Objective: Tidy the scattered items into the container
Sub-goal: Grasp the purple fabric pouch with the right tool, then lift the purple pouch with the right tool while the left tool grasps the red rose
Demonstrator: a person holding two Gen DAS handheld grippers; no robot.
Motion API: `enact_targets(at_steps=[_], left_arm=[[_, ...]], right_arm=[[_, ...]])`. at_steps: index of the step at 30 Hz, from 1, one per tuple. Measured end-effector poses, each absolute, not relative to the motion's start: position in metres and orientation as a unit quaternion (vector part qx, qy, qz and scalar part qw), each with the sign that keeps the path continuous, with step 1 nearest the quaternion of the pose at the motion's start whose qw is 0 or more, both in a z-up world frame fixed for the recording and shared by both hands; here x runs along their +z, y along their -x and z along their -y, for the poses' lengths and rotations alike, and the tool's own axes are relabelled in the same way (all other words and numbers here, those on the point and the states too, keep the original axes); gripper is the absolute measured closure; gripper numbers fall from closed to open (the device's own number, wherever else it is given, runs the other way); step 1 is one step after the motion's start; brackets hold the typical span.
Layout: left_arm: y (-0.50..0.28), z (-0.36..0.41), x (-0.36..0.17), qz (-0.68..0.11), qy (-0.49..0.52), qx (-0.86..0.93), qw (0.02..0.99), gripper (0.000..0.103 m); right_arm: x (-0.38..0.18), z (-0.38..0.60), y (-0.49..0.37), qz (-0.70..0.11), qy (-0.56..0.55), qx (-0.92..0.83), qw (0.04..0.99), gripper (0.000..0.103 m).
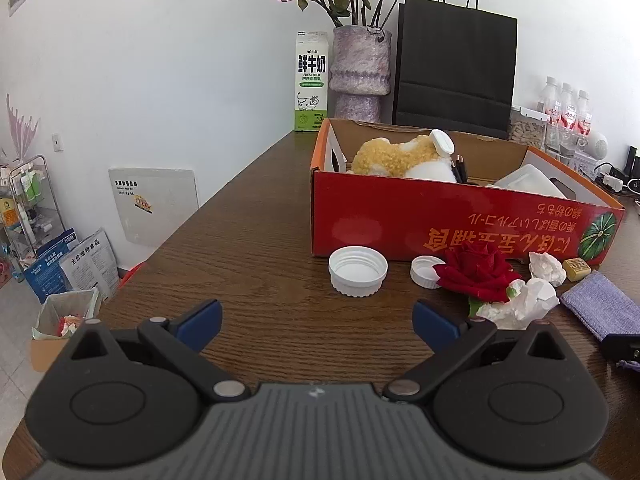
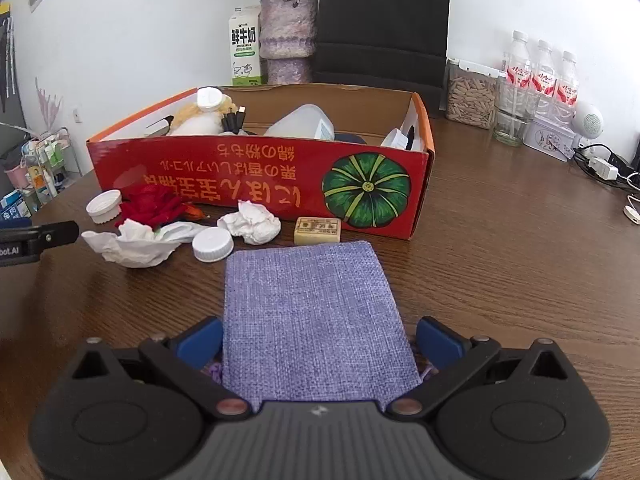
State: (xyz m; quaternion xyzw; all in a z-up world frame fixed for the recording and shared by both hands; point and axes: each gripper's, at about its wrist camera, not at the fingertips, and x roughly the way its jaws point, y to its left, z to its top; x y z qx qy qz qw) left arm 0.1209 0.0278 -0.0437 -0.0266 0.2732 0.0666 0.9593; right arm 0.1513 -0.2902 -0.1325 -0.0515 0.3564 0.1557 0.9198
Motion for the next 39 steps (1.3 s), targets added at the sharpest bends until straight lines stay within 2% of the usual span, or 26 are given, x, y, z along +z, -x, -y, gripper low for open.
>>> enact_targets(at_steps=[5,8,9,10,11,13,15,19,39], left_arm=[[-0.122,-0.030,-0.046,-0.282,0.033,0.066,0.957,0.000],[-0.123,-0.031,-0.046,-0.286,0.037,0.066,0.955,0.000],[-0.123,-0.031,-0.046,-0.285,0.038,0.066,0.955,0.000],[-0.123,-0.031,-0.047,-0.286,0.039,0.065,0.955,0.000],[-0.123,-0.031,-0.047,-0.287,0.040,0.065,0.955,0.000],[-0.123,-0.032,-0.047,-0.291,0.041,0.065,0.954,0.000],[-0.124,-0.032,-0.048,-0.293,0.044,0.064,0.953,0.000],[-0.124,-0.032,-0.048,-0.294,0.046,0.067,0.952,0.000],[-0.136,0.000,-0.023,-0.283,0.032,0.037,0.958,0.000]], right_arm=[[-0.128,0.288,-0.148,-0.345,0.052,0.165,0.922,0.021],[-0.125,0.288,-0.147,-0.340,0.049,0.165,0.925,0.042],[-0.124,0.289,-0.147,-0.338,0.047,0.164,0.925,0.056],[-0.124,0.290,-0.147,-0.338,0.043,0.163,0.926,0.064],[-0.123,0.292,-0.147,-0.337,0.035,0.166,0.926,0.067],[-0.120,0.295,-0.145,-0.330,0.026,0.171,0.928,0.080],[-0.116,0.298,-0.143,-0.319,0.017,0.171,0.932,0.085],[-0.108,0.303,-0.137,-0.301,0.010,0.171,0.938,0.090],[-0.095,0.328,-0.127,-0.278,-0.005,0.153,0.948,0.090]])
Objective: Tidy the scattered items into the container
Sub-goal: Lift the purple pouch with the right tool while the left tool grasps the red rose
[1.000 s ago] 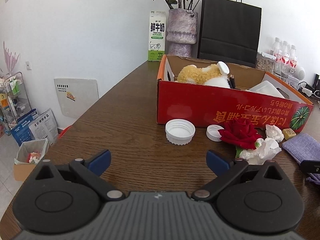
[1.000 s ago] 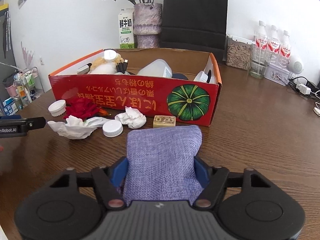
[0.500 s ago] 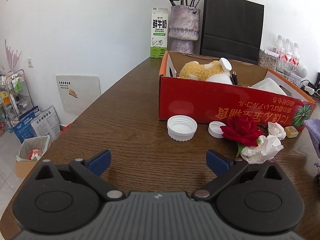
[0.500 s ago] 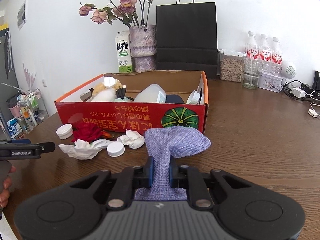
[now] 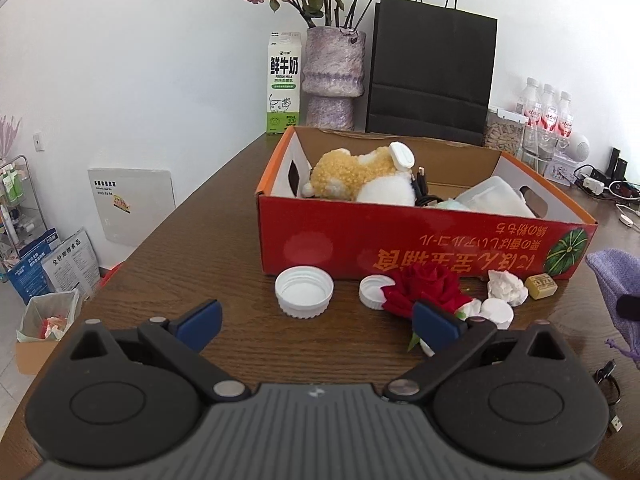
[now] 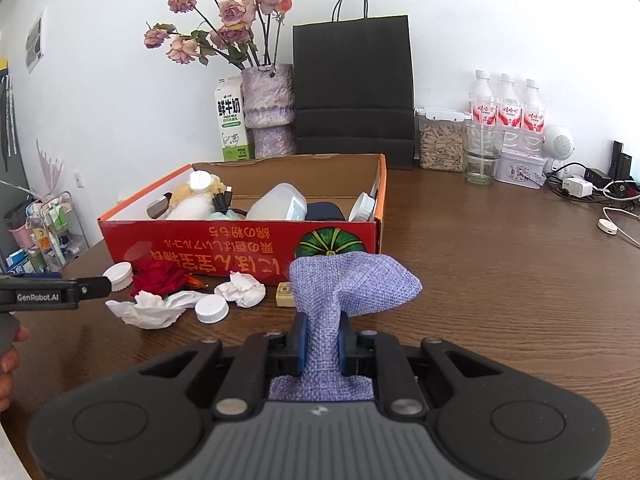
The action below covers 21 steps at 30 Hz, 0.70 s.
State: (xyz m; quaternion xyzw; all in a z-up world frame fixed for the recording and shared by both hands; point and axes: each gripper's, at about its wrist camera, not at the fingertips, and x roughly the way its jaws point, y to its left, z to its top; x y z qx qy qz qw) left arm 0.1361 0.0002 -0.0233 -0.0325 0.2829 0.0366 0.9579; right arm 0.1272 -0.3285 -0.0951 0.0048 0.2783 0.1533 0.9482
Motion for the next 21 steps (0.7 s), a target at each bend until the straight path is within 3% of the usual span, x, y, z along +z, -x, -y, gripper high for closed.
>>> enact_targets(at_steps=[16,21], left_arm=[[-0.188,0.043,-0.029,-0.319,0.018,0.014,0.947,0.001],[-0.187,0.047,-0.031,-0.324,0.019,0.001,0.946,0.034]], right_arm=[[-0.093,0.328,-0.130,-0.273,-0.019,0.160,0.948,0.090],[-0.094,0.327,-0.131,-0.274,-0.021,0.162,0.948,0.090]])
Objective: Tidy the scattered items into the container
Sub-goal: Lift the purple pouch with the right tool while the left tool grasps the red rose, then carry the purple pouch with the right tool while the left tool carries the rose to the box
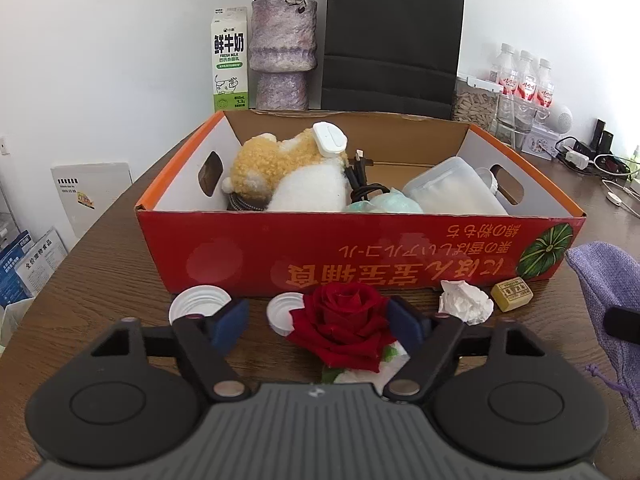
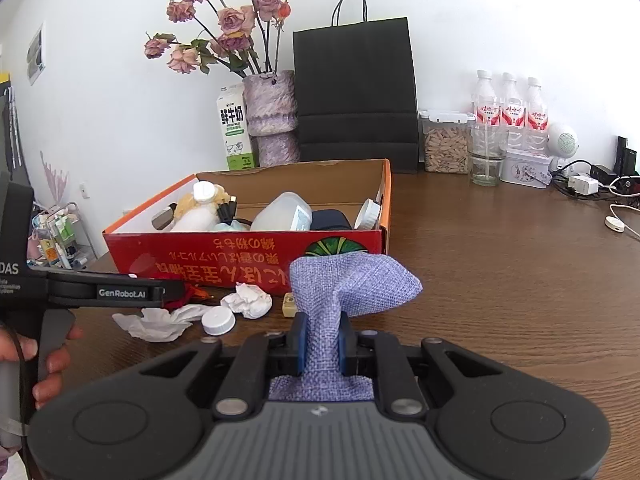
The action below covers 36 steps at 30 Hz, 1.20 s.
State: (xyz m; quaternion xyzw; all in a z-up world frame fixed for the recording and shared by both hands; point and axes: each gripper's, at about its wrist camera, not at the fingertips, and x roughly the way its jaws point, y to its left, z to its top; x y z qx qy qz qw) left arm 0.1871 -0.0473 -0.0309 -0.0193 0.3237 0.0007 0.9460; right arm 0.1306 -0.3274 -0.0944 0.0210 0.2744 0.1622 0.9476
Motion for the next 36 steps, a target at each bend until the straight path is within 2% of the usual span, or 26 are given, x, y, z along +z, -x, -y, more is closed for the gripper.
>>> enact_targets(at_steps=[9,14,27,36], left_arm=[[-0.178,0.045,-0.030,-0.315,0.036,-0.013,0.948,0.069],[-0.168,0.040,-0.024,-0.298,0.047,-0.022,0.953,0.072],[-0.145,0.027,0.005,-0.246,0.069,-0.035,0.966,0.072],[-0.152,0.021,0.036,-0.191,0.089,-0.032,0.977,0.072]], right_arm=[[-0.095,0.326,-0.129,-0.273,-0.021,0.163,0.948,0.090],[-0.094,0.324,-0.128,-0.272,-0.021,0.164,0.948,0.090],[-0.081,0.315,-0.126,-0.251,-0.023,0.179,0.951,0.090],[-0.052,0.303,-0.142,-0.199,-0.034,0.186,0.962,0.090]])
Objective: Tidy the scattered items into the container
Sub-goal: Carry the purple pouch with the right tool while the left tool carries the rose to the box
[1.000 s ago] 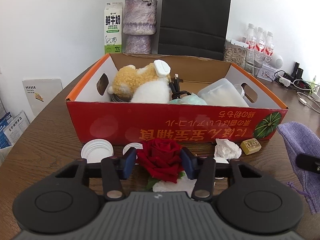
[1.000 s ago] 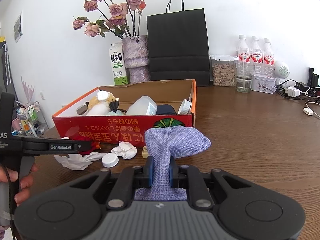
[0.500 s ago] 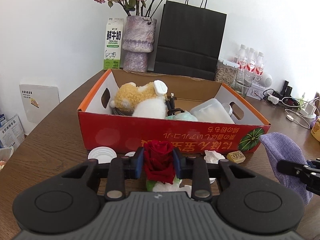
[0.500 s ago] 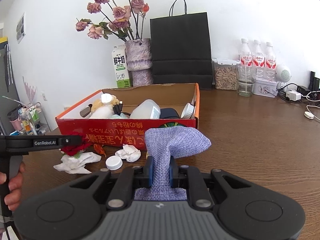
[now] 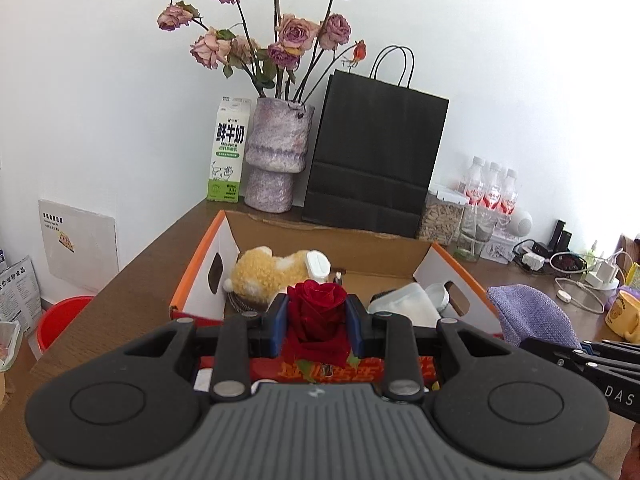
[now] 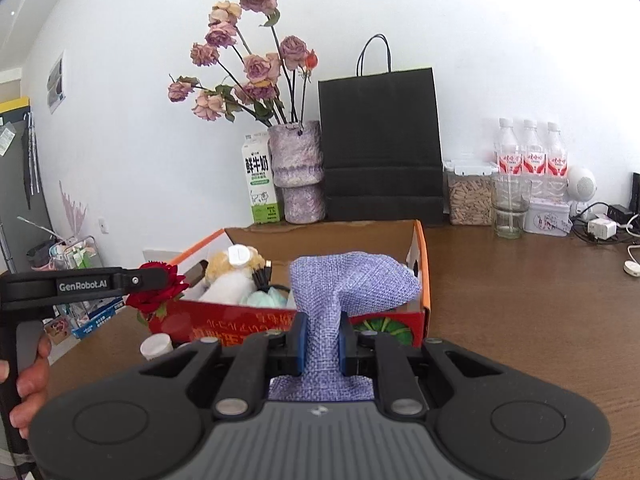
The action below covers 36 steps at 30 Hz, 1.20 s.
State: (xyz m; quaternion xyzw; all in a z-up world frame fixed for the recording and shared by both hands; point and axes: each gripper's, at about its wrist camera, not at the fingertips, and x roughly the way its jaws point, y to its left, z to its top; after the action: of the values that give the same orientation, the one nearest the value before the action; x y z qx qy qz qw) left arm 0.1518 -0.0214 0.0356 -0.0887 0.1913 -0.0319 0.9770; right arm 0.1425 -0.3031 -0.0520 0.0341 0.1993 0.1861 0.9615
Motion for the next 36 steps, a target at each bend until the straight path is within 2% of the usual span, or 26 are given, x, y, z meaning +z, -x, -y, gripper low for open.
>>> enact_targets(at_steps=[10,15,17,32,33,35,36], left_arm=[[-0.207,0.018,0.051,-0.153,0.098,0.019,0.983,0.072],[-0.244,0.003,0.034,-0.138,0.113,0.075,0.981,0.072],[-0.254,-0.002,0.025,-0.156,0.110,0.083,0.978,0.072],[-0.256,-0.002,0.003,-0.187,0.090,0.074,0.975,0.071],[-0.255,-0.001,0.002,-0.186,0.087,0.075,0.976,0.070],[-0.255,0.001,0.001,-0.187,0.082,0.077,0.976,0.066],[-0.255,0.002,0.000,-0.188,0.079,0.077,0.976,0.057]], right_arm=[[-0.032,0.277,-0.219,-0.155,-0.005,0.149,0.977,0.090],[-0.053,0.275,-0.264,-0.164,-0.020,0.131,0.977,0.090],[-0.067,0.276,-0.273,-0.178,-0.017,0.132,0.975,0.090],[-0.081,0.271,-0.263,-0.177,0.008,0.122,0.977,0.089],[-0.081,0.272,-0.263,-0.178,0.006,0.122,0.976,0.087],[-0.081,0.273,-0.262,-0.177,0.002,0.121,0.977,0.074],[-0.081,0.274,-0.262,-0.179,0.000,0.121,0.976,0.053]])
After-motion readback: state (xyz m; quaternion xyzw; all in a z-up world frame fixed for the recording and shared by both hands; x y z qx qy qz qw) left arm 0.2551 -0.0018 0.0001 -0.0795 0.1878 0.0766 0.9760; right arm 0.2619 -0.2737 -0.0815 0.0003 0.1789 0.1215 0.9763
